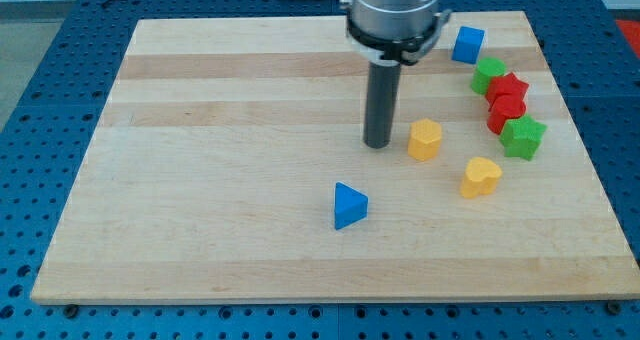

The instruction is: Push the yellow hexagon closer to the yellow heart

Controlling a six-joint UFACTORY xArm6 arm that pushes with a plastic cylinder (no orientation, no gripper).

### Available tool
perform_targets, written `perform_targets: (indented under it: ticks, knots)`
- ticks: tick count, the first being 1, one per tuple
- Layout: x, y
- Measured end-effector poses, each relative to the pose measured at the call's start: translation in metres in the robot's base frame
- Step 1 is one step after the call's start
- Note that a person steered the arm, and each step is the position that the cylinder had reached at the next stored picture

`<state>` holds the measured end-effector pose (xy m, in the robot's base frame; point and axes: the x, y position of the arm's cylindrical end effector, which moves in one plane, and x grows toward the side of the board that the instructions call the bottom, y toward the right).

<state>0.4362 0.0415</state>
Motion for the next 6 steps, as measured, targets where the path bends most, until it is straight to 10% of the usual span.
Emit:
perform_targets:
  ticks: [6]
  knots:
    - [-0.009, 0.069]
